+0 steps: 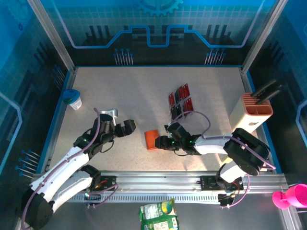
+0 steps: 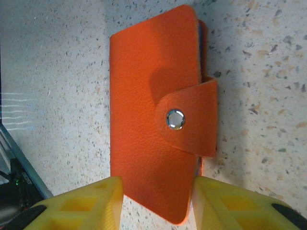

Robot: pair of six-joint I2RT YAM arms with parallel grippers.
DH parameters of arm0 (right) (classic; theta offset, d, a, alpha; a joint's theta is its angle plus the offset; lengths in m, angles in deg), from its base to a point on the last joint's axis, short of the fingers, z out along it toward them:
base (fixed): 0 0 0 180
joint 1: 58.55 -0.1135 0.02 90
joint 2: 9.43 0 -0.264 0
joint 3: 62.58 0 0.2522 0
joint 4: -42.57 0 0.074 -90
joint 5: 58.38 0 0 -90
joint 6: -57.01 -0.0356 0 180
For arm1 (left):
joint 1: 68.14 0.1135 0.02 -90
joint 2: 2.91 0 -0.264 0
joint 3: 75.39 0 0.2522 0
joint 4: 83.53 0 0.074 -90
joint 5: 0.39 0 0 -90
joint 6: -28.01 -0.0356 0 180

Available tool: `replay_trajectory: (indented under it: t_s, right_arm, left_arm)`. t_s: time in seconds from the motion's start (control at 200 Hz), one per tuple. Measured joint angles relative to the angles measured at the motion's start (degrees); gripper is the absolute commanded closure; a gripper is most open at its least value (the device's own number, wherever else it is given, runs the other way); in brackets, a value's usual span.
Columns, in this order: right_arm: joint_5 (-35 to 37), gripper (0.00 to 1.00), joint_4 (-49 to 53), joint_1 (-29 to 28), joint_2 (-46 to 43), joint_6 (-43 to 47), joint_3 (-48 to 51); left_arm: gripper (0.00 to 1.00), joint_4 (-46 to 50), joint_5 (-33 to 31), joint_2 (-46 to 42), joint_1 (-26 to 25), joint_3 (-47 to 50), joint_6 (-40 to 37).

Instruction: Put the credit cards into the card holder

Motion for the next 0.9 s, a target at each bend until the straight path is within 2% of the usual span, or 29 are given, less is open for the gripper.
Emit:
replay_trajectory:
  t_s: [0.095, 0.265, 0.48, 0.69, 0.9]
  right_arm:
    - [-0.1, 0.68, -1.4, 0.0, 1.4, -0.9, 0.0]
    - [-1.0, 1.00, -4.5, 0.1, 3.1, -2.7, 0.5]
    - [-5.7, 1.00, -7.7, 3.1, 1.2, -3.6, 2.4]
    - [-10.9, 1.00, -9.6, 6.5, -7.8, -5.2, 2.5]
    - [-13.7, 1.00, -11.1, 7.3, -13.8, -7.8, 1.1]
  left_arm:
    - [0.01, -0.6, 0.0, 0.5, -0.2, 0.0, 0.0]
    - [0.01, -1.3, 0.0, 0.9, -0.3, 0.2, 0.0]
    - [0.01, -4.3, 3.0, 0.7, -0.4, 1.3, 2.4]
    - [0.04, -9.2, 7.5, 0.8, -0.4, 1.3, 7.1]
    - [0.08, -12.9, 11.3, 4.1, -0.4, -0.5, 10.7]
